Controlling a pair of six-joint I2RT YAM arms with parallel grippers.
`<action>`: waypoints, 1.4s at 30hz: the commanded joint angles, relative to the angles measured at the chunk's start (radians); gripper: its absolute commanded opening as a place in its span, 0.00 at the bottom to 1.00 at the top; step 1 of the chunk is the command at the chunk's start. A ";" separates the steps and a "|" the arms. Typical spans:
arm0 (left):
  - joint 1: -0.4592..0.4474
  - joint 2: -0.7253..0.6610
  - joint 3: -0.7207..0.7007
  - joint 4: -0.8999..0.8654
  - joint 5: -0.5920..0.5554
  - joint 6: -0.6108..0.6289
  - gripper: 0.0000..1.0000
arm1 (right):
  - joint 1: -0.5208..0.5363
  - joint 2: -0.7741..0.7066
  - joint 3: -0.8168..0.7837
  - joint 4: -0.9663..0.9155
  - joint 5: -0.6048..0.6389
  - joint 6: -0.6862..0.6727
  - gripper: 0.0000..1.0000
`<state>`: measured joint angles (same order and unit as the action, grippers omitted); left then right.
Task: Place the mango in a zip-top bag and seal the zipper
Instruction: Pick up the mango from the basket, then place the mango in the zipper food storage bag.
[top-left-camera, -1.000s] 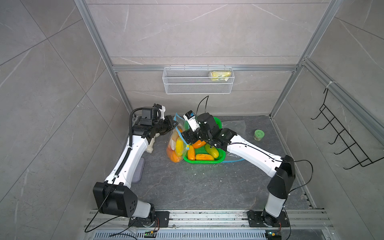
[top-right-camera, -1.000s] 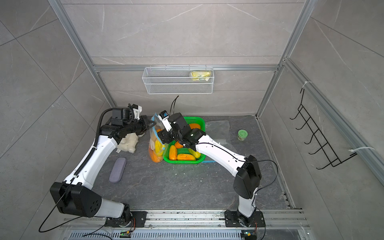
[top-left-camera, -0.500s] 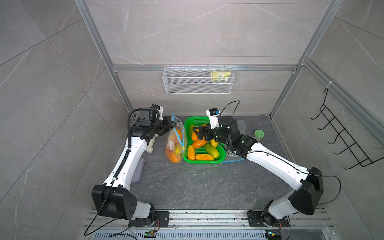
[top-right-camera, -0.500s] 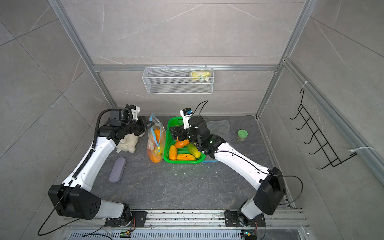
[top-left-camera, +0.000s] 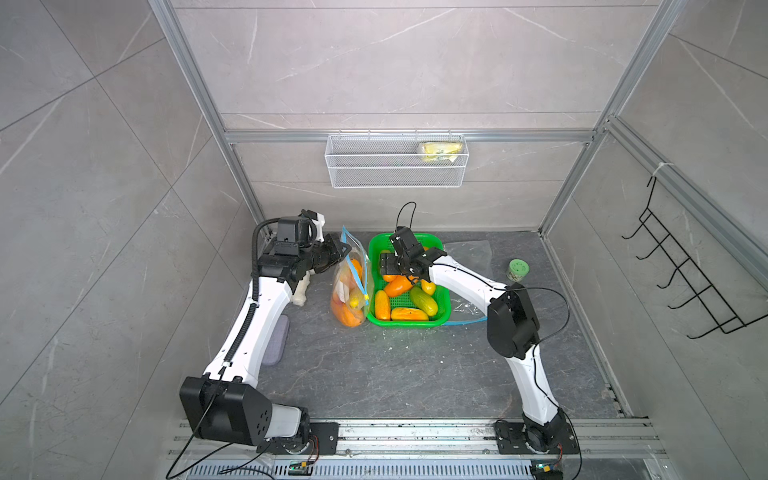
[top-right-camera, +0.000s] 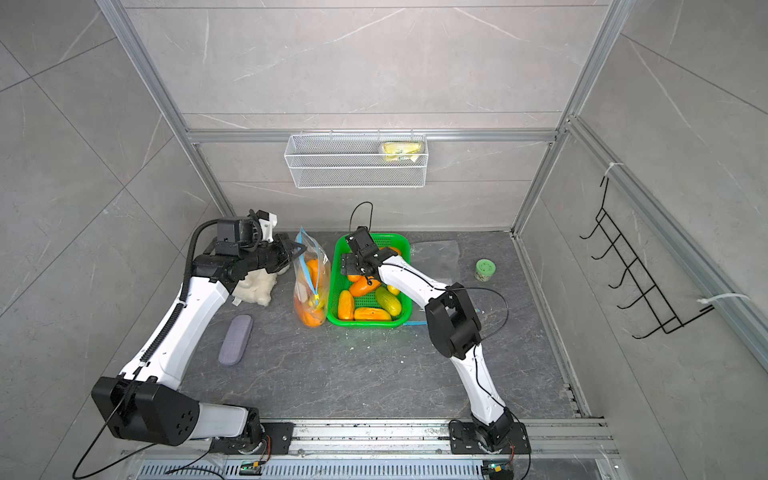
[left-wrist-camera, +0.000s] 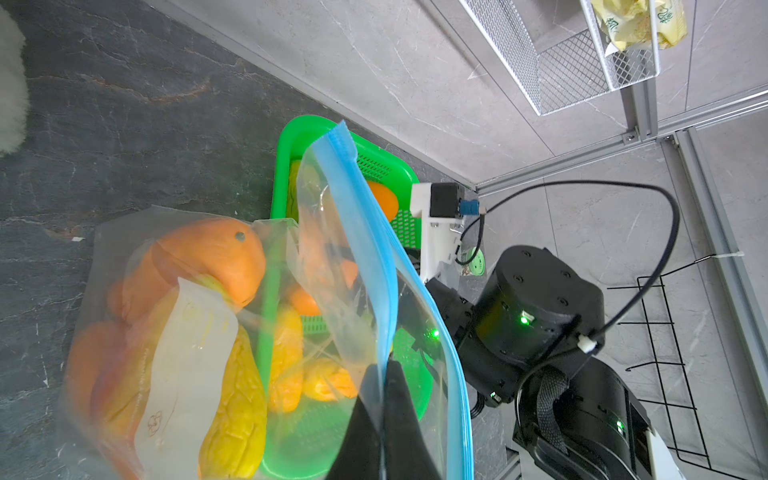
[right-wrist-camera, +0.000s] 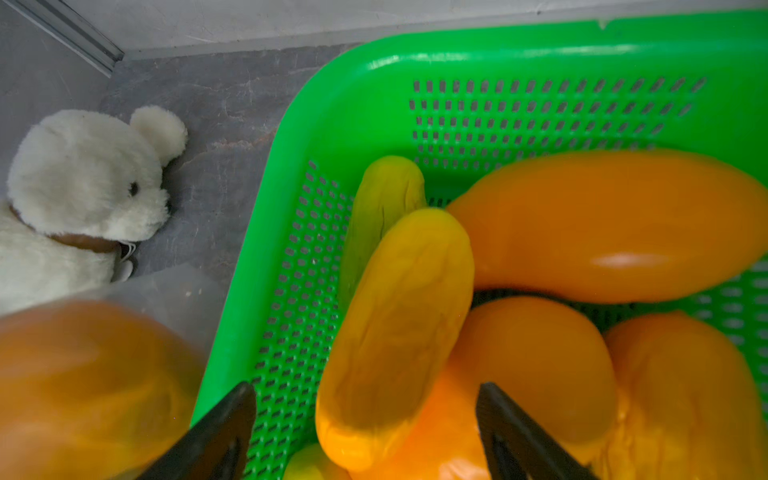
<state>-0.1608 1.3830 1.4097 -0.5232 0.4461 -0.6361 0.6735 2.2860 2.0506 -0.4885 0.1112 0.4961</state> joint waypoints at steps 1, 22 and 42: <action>0.009 -0.033 0.003 0.028 0.009 0.019 0.00 | -0.002 0.090 0.143 -0.143 0.026 0.011 0.81; 0.019 -0.030 0.003 0.025 0.016 0.016 0.00 | 0.006 0.213 0.424 -0.350 0.038 -0.020 0.33; 0.018 -0.003 -0.003 0.079 0.065 -0.018 0.00 | 0.080 -0.598 -0.731 1.189 -0.482 0.021 0.30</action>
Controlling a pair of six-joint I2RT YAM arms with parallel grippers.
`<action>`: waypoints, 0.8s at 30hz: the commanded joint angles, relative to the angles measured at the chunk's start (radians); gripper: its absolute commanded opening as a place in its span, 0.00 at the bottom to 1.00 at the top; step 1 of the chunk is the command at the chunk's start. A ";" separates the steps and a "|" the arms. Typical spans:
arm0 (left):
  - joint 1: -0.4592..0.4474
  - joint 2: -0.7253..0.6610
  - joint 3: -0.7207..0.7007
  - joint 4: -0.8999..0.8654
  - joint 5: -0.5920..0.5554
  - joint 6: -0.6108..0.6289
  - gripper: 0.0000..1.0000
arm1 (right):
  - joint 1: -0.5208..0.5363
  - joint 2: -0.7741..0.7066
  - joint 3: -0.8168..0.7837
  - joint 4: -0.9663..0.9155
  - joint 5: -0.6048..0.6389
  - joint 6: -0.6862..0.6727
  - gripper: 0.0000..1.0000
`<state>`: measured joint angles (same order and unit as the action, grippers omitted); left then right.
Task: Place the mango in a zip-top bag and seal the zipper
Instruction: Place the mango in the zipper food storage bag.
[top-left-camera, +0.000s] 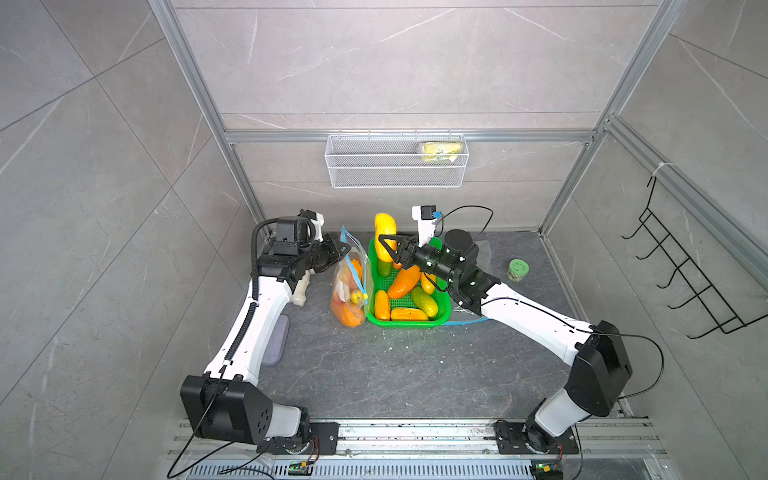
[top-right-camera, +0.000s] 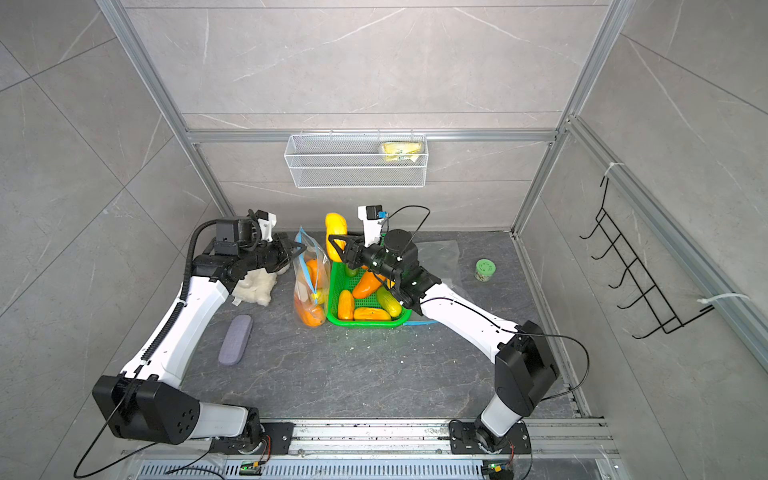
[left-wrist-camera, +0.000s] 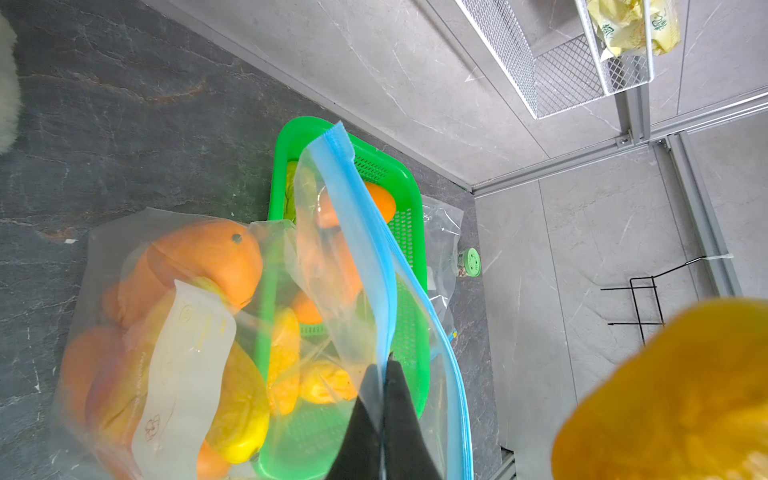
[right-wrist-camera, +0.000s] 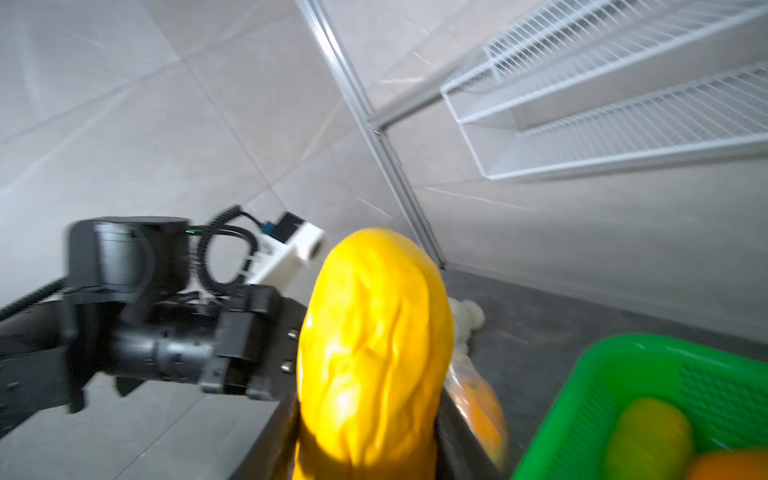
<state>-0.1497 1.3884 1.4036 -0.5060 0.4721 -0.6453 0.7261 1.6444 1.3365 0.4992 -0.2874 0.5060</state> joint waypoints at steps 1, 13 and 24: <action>0.007 -0.008 0.006 0.060 0.038 -0.008 0.00 | 0.039 0.059 -0.008 0.225 -0.090 0.010 0.30; 0.007 -0.018 0.008 0.060 0.045 -0.012 0.00 | 0.089 0.182 0.097 0.072 0.072 -0.067 0.29; 0.007 -0.027 0.001 0.056 0.039 -0.006 0.00 | 0.091 0.210 0.164 -0.165 0.254 -0.211 0.47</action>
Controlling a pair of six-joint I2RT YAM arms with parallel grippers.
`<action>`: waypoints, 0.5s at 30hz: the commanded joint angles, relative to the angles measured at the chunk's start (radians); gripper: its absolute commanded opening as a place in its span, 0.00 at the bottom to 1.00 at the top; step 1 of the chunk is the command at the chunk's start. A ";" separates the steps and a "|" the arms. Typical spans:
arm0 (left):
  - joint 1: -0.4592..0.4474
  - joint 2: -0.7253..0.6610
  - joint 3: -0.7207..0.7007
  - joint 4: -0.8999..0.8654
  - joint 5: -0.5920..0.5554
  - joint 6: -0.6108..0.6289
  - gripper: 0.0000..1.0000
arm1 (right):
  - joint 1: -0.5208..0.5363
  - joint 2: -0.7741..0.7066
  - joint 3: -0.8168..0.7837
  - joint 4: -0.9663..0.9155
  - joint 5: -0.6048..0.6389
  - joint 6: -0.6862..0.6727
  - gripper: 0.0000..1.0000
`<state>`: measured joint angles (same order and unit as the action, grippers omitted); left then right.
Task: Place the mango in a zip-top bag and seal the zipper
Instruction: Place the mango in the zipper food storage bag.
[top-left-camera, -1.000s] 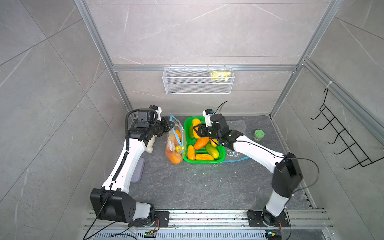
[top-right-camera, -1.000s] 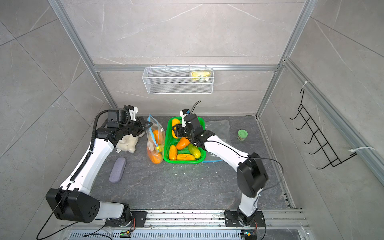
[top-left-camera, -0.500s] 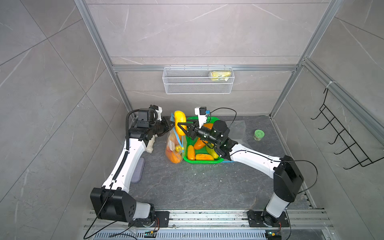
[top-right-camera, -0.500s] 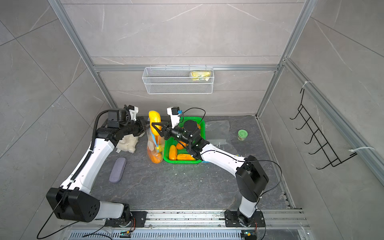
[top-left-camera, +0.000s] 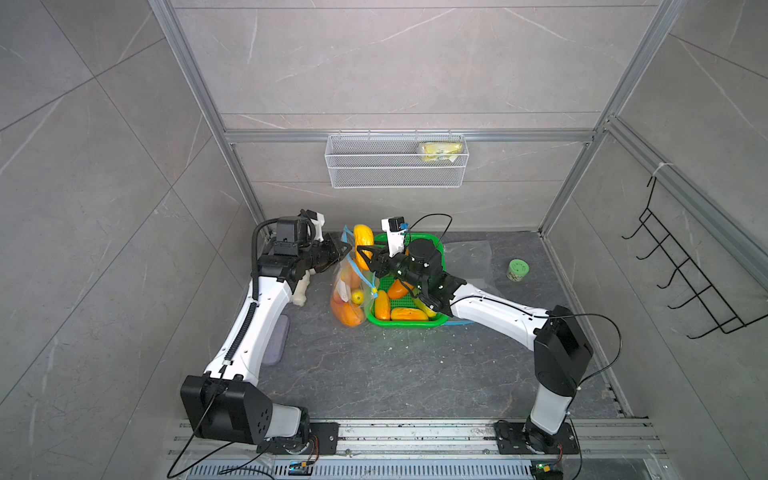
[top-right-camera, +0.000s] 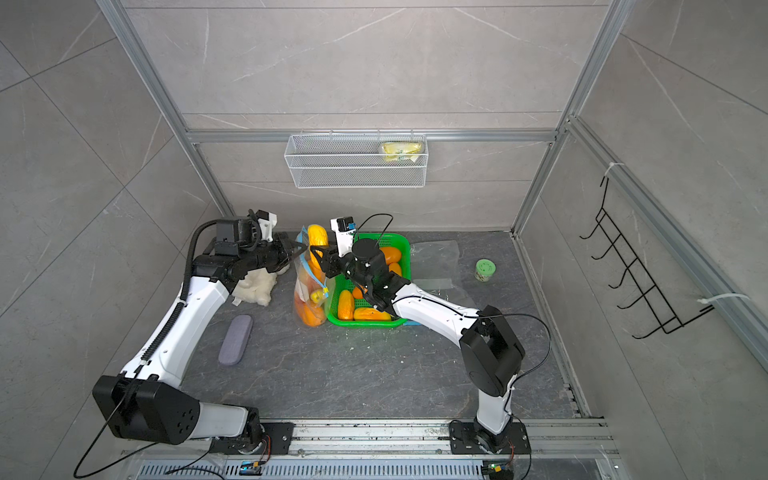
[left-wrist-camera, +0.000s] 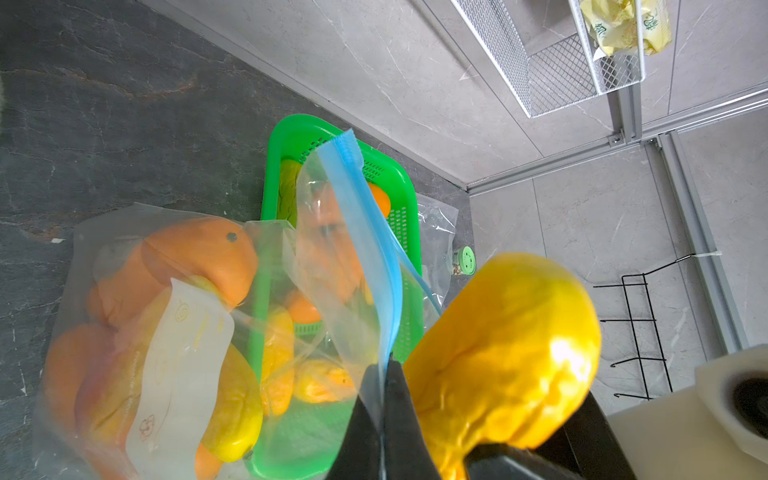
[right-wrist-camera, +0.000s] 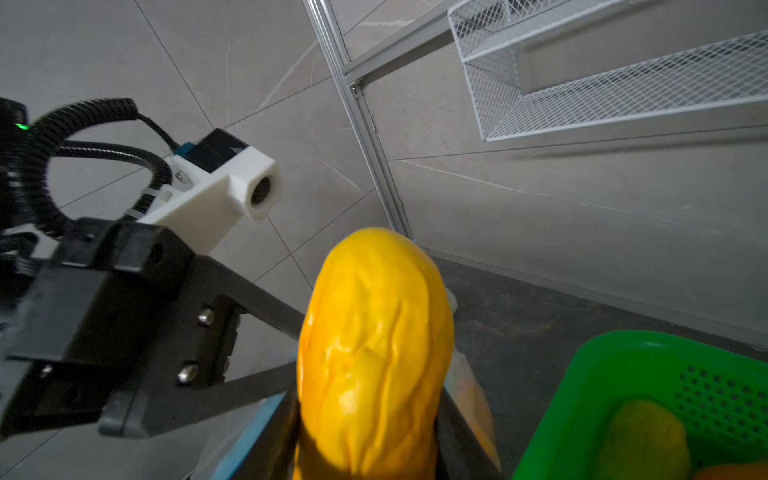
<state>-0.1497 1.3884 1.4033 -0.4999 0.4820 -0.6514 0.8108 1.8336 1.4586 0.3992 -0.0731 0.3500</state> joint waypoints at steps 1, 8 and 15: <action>0.007 -0.025 0.003 0.050 0.029 0.000 0.00 | 0.011 0.021 0.045 -0.067 0.024 -0.067 0.53; 0.009 -0.019 0.006 0.049 0.026 0.001 0.00 | 0.026 -0.040 0.011 -0.077 -0.016 -0.126 0.79; 0.010 -0.022 0.017 0.041 0.027 0.002 0.00 | 0.021 -0.237 -0.068 -0.206 0.058 -0.131 0.85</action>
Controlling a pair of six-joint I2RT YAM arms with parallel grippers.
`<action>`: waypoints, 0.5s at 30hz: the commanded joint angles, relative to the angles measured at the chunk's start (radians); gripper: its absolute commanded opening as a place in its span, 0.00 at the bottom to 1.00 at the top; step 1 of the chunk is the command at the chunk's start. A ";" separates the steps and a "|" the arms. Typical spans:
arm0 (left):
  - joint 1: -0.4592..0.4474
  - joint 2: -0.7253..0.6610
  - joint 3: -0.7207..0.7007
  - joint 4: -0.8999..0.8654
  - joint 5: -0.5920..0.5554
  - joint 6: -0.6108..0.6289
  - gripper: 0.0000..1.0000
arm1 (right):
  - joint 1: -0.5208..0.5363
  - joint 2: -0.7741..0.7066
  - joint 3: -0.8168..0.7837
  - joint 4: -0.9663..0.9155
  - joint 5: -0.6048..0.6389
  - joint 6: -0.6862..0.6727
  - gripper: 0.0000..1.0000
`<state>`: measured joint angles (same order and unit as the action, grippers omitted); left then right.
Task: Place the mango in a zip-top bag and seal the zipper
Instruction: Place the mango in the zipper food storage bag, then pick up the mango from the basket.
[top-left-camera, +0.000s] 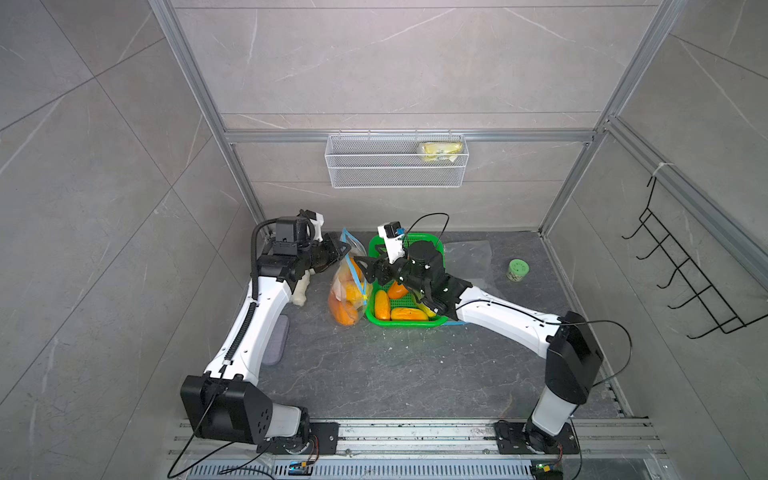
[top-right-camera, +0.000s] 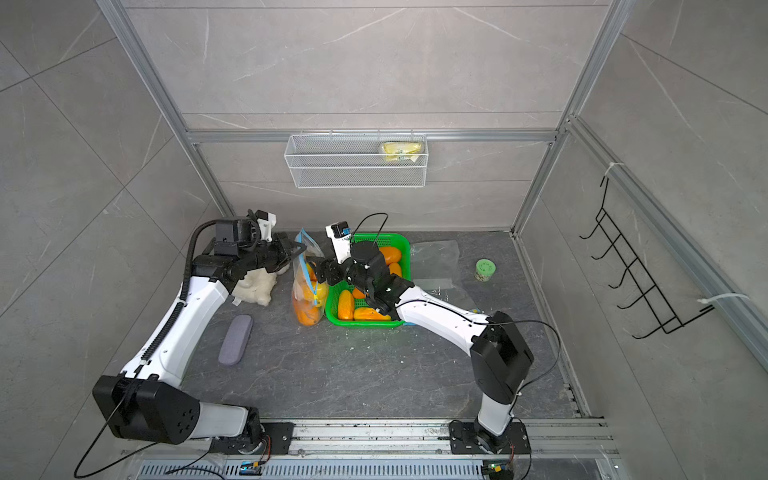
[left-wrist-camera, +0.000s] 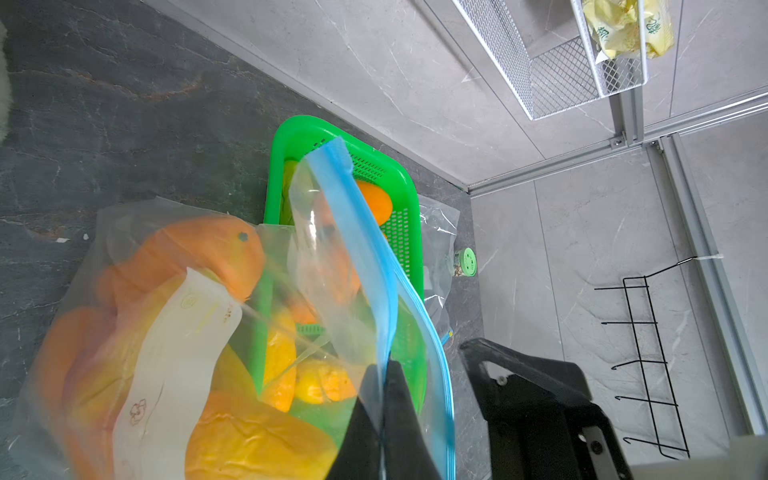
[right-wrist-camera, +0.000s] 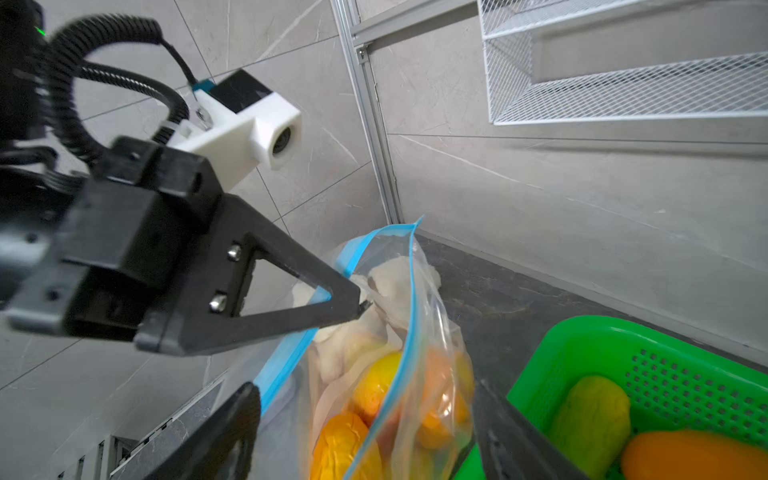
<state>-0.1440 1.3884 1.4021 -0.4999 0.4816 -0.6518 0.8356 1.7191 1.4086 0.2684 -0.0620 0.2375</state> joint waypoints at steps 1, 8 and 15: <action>0.006 -0.022 0.020 0.039 0.029 0.004 0.00 | -0.010 -0.151 -0.022 -0.146 0.090 -0.013 0.85; 0.006 -0.043 0.002 0.068 0.032 -0.015 0.00 | -0.144 -0.077 -0.018 -0.606 0.255 0.100 0.82; 0.007 -0.042 -0.021 0.137 0.075 -0.065 0.00 | -0.209 0.171 0.158 -0.813 0.359 0.155 0.66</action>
<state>-0.1429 1.3804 1.3693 -0.4404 0.5083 -0.6956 0.6254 1.8328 1.4918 -0.3733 0.2241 0.3504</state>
